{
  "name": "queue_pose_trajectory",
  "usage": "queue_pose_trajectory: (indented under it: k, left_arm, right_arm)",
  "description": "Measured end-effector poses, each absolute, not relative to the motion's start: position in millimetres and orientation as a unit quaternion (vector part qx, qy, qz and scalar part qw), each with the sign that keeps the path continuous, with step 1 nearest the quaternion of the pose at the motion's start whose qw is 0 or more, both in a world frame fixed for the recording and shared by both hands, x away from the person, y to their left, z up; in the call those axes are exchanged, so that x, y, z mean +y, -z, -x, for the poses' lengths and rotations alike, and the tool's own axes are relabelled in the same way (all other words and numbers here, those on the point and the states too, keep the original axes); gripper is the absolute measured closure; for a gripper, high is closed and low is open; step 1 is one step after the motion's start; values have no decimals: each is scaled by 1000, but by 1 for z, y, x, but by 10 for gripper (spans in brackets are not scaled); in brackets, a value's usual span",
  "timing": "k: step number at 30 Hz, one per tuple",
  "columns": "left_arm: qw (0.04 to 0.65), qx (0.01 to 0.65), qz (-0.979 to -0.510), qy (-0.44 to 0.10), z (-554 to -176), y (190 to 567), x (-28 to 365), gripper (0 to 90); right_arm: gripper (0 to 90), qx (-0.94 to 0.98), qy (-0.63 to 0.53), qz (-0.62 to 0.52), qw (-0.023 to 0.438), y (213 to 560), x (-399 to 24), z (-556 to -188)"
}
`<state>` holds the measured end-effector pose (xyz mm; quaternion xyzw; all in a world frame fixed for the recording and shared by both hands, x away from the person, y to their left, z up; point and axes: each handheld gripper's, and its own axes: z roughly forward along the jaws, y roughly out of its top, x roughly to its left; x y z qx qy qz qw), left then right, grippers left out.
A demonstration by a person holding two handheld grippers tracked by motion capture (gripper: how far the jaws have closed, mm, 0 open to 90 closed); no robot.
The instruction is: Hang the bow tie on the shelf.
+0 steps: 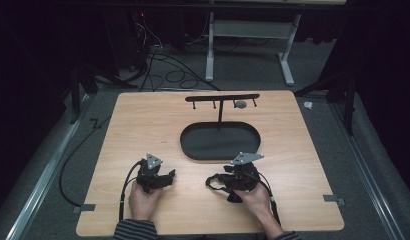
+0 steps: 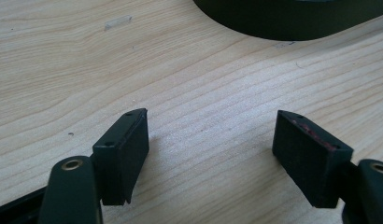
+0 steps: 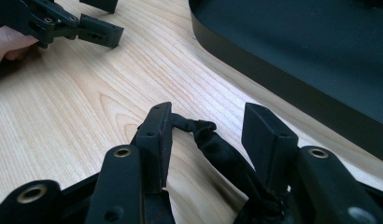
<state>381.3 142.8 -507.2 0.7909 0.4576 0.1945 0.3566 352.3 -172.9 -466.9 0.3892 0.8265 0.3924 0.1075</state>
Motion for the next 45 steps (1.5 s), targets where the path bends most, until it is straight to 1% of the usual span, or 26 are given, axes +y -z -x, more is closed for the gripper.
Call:
queue_pose_trajectory:
  k: [12,24,27,29,30,34,37,45]
  left_arm:
    - [357,457,-791,-194,-381,507,143,275]
    - [356,457,-791,-194,-381,507,143,275]
    - [356,457,-791,-194,-381,507,143,275]
    - [356,457,-791,-194,-381,507,143,274]
    - [356,457,-791,-194,-381,507,143,274]
    - [357,457,-791,-194,-381,507,143,274]
    - [357,457,-791,-194,-381,507,143,274]
    - [357,457,-791,-194,-381,507,143,273]
  right_arm:
    - [552,832,-379,-394,93,478,-165,-362]
    - [611,846,-354,-391,81,489,-161,-370]
    - [647,849,-348,-390,78,492,-160,-370]
    - [692,852,-346,-383,86,492,-159,-370]
    - [692,852,-346,-383,86,492,-159,-370]
    - [772,858,-340,-372,96,492,-158,-368]
    - [805,861,-339,-367,96,492,-158,-367]
    - [818,863,-340,-361,100,492,-159,-366]
